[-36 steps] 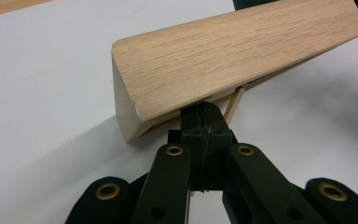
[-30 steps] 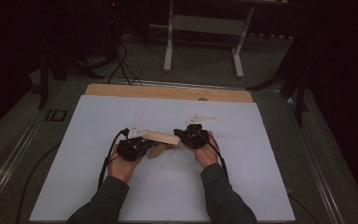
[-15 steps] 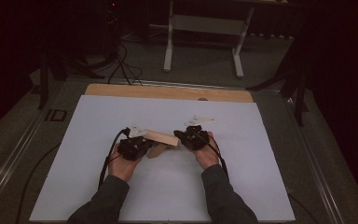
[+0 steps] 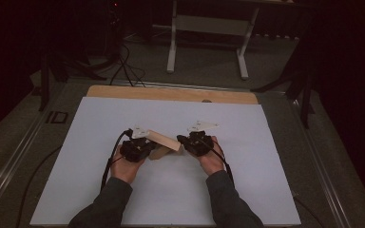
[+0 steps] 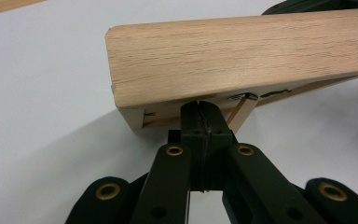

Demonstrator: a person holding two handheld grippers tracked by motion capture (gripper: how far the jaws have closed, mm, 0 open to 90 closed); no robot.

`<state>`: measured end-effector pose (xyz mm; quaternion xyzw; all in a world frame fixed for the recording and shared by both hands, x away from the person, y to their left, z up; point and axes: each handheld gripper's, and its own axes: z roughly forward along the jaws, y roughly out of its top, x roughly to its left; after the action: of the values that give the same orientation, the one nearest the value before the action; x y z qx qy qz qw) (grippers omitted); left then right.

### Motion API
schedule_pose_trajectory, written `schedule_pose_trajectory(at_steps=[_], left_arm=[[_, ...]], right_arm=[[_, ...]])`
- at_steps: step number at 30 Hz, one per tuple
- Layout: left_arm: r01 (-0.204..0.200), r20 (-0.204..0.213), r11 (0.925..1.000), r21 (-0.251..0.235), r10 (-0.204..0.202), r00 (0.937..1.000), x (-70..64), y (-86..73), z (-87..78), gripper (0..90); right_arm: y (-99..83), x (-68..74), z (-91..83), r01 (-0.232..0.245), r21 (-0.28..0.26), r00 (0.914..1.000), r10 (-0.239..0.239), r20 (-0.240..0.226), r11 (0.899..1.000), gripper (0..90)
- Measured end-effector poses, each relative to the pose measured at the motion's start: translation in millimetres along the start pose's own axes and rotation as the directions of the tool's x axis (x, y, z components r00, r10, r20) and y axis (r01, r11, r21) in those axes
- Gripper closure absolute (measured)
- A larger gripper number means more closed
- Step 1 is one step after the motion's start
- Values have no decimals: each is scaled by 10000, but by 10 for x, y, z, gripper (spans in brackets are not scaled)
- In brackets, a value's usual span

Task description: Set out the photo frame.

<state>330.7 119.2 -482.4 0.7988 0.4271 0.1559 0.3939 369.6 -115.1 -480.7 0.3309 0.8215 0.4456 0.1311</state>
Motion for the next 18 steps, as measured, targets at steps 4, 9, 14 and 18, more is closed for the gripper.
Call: schedule_pose_trajectory(at_steps=[4, 9, 14, 18], left_arm=[[-48, 30, 10000, -5, 48, 10000, -18, 3, -10, 896], [-74, 163, 9999, -83, 76, 9998, -61, 13, -30, 896], [-245, 281, 9997, -95, 247, 9993, -121, 29, -39, 897], [-328, 356, 9994, -92, 331, 9988, -156, 34, -38, 896]], right_arm=[[-7, 5, -8, 29, 3, 10000, -29, 9, 10000, 896], [-18, 15, -18, 13, -33, 10000, -13, -7, 10000, 896], [-27, 22, -27, 30, -42, 10000, -30, -3, 10000, 896], [-32, 30, -33, 31, -66, 10000, -31, 6, 10000, 896]])
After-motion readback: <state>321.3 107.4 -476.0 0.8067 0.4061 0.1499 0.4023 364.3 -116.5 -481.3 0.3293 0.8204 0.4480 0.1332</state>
